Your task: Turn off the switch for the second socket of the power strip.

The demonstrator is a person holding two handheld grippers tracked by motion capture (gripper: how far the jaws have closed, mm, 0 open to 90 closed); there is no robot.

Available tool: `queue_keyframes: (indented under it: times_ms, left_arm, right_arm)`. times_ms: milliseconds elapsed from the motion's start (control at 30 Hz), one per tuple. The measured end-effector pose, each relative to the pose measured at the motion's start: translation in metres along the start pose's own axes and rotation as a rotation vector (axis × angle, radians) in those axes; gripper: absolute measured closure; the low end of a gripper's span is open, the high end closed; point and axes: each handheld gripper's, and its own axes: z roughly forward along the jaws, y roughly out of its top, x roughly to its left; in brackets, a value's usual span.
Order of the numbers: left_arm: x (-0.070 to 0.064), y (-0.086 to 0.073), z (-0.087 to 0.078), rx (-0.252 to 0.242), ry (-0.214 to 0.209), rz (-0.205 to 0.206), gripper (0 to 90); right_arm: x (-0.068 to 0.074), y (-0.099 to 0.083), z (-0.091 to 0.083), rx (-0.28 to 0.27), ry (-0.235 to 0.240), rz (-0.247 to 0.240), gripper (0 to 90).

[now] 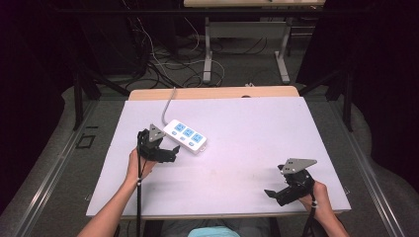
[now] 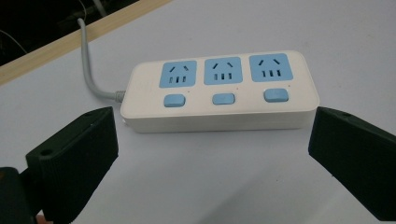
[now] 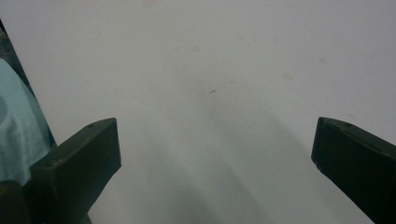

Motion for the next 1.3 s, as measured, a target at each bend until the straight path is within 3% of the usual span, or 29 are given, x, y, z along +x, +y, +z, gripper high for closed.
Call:
queue_keyframes:
  times_ms: [267, 367, 500, 700, 733, 800, 1300]
  left_arm:
    - [0.005, 0.003, 0.009, 0.007, -0.013, -0.030, 1.6]
    - [0.009, 0.006, 0.013, 0.007, -0.003, -0.023, 1.9]
    - [0.011, 0.007, 0.016, 0.013, -0.004, -0.024, 2.1]
    - [0.014, 0.009, 0.020, 0.012, 0.002, -0.037, 1.9]
    - [0.013, 0.009, 0.022, 0.011, 0.000, -0.054, 1.9]
    - [0.015, 0.010, 0.023, 0.019, 0.006, -0.037, 1.9]
    - [0.020, 0.017, 0.037, 0.018, 0.011, -0.063, 5.0]
  right_arm:
    - [0.002, 0.000, 0.000, -0.004, -0.004, 0.008, 0.8]
    - [0.000, 0.000, 0.000, 0.007, 0.006, -0.003, 0.8]
    - [0.001, -0.001, 0.002, -0.023, 0.001, 0.007, 0.8]
    - [0.001, 0.000, 0.001, -0.006, 0.000, 0.008, 0.7]
    - [0.001, 0.000, 0.001, -0.005, -0.001, 0.011, 0.8]
    - [0.001, -0.001, 0.001, -0.005, 0.001, 0.010, 0.7]
    - [0.001, 0.000, 0.001, -0.005, -0.002, -0.003, 0.8]
